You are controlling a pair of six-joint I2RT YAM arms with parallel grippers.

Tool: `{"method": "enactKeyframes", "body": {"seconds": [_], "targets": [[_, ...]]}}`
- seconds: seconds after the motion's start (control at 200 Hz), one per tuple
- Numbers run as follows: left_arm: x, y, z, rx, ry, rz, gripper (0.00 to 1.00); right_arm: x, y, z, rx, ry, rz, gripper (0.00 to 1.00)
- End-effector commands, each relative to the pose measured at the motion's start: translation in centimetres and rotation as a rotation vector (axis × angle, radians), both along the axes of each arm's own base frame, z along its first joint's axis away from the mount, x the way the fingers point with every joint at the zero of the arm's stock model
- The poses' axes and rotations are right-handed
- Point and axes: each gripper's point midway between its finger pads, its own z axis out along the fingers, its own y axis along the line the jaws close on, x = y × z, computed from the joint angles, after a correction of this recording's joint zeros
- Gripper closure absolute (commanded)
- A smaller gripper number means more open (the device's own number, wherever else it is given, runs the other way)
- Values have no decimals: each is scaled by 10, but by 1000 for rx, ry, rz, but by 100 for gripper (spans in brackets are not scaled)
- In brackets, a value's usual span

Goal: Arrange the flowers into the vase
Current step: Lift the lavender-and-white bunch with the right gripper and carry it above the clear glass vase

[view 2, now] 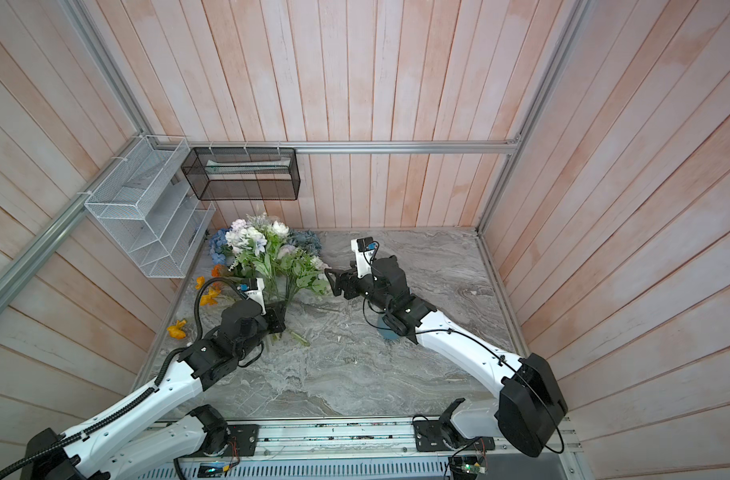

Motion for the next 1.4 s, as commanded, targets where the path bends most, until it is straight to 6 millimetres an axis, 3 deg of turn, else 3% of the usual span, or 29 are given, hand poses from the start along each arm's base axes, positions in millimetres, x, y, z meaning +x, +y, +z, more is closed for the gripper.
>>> {"method": "enactKeyframes", "body": {"seconds": [0.0,0.255,0.395,0.56,0.865,0.985,1.105,1.185,1.225,1.29,1.31,1.335,1.395], "targets": [[9,-11,51,-56,-169,-35,100,-14,6,46,92,-100,134,13],[10,-66,130,-139,-535,-303,100,-48,26,85,120,-216,400,13],[9,-100,150,-125,-627,-468,100,-59,32,99,134,-243,484,15],[4,-124,147,-112,-616,-602,100,-55,34,98,124,-237,486,21],[-13,-138,133,-87,-597,-704,100,-42,30,87,147,-197,457,36],[-14,-140,129,-80,-585,-712,100,-40,28,86,153,-192,454,52],[-14,-139,126,-74,-582,-709,100,-39,27,84,159,-179,457,81],[-13,-139,126,-73,-581,-704,100,-39,29,82,164,-169,463,95],[-12,-138,126,-73,-583,-699,100,-38,29,82,165,-167,464,100],[-12,-137,126,-74,-581,-690,100,-38,29,82,166,-164,465,100],[-11,-137,126,-74,-581,-687,96,-38,29,81,166,-163,466,100],[-10,-136,126,-74,-580,-678,83,-38,29,82,167,-163,466,100],[-7,-132,125,-77,-576,-647,34,-37,28,82,168,-166,461,100]]}}
